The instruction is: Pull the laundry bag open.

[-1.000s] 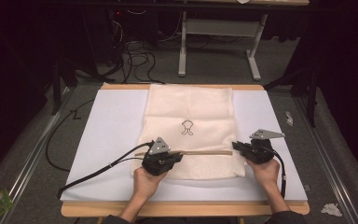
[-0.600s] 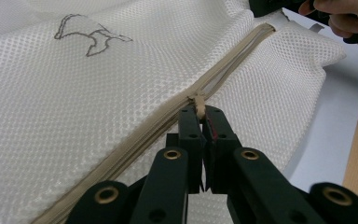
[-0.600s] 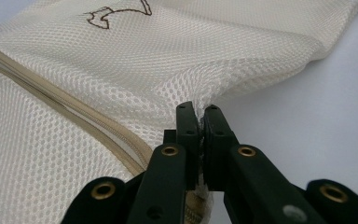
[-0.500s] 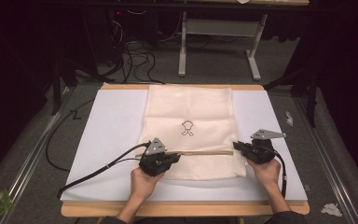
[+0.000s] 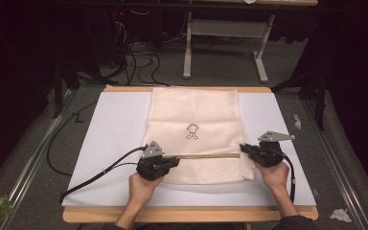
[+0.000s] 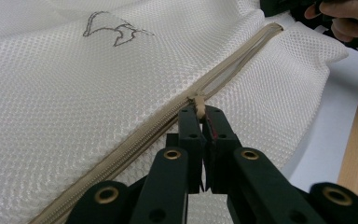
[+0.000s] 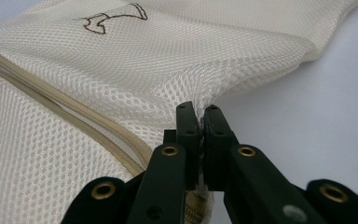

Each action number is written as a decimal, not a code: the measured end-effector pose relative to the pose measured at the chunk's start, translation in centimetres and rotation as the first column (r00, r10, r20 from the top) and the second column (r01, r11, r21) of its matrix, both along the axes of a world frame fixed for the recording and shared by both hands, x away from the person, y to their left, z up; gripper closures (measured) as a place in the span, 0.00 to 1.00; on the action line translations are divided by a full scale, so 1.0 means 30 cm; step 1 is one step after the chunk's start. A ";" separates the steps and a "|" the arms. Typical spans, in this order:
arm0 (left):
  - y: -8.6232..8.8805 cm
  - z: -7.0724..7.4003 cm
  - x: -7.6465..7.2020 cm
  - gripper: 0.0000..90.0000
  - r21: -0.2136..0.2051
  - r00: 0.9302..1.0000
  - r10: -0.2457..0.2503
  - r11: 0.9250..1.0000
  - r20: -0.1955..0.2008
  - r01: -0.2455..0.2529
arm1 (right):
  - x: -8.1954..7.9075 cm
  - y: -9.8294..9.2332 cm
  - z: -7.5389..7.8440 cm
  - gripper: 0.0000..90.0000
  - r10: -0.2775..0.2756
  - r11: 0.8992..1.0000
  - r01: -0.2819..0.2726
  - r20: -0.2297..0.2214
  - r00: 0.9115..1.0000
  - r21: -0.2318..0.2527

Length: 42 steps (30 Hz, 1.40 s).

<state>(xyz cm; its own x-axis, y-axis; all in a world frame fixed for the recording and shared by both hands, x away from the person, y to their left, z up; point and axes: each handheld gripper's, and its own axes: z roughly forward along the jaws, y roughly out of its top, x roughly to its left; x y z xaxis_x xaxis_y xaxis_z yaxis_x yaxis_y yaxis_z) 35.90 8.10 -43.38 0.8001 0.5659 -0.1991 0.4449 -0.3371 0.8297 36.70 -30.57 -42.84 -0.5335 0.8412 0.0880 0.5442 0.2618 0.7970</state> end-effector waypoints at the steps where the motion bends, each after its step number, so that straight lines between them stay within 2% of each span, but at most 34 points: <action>1: 0.007 -0.001 0.001 0.97 -0.007 1.000 0.005 1.000 0.000 -0.005 | 0.001 0.002 0.003 0.98 0.002 1.000 -0.002 0.004 1.000 -0.005; 5: 0.025 -0.001 0.003 0.97 -0.020 1.000 0.019 1.000 -0.007 -0.019 | 0.001 -0.005 0.001 0.98 -0.002 1.000 0.002 0.005 1.000 0.000; 10: 0.046 0.006 0.000 0.97 -0.018 1.000 0.030 0.999 0.002 -0.030 | -0.001 -0.008 0.000 0.98 -0.004 1.000 0.004 0.001 1.000 -0.005; 17: 0.089 0.019 -0.006 0.97 -0.036 0.998 0.055 0.998 0.013 -0.054 | 0.001 0.000 -0.001 0.98 -0.004 1.000 0.004 0.000 1.000 0.000; 21: 0.120 0.010 -0.002 0.97 -0.049 0.997 0.076 0.996 -0.001 -0.076 | 0.006 -0.003 -0.007 0.98 -0.012 1.000 0.012 -0.007 1.000 0.002; 27: 0.150 0.019 -0.004 0.97 -0.050 0.995 0.097 0.994 0.005 -0.097 | 0.007 -0.006 -0.007 0.98 -0.012 1.000 0.012 -0.001 1.000 0.000; 42: 0.187 0.038 -0.008 0.97 -0.070 0.994 0.109 0.992 0.015 -0.108 | 0.005 0.007 -0.002 0.98 -0.003 1.000 0.003 -0.005 1.000 -0.002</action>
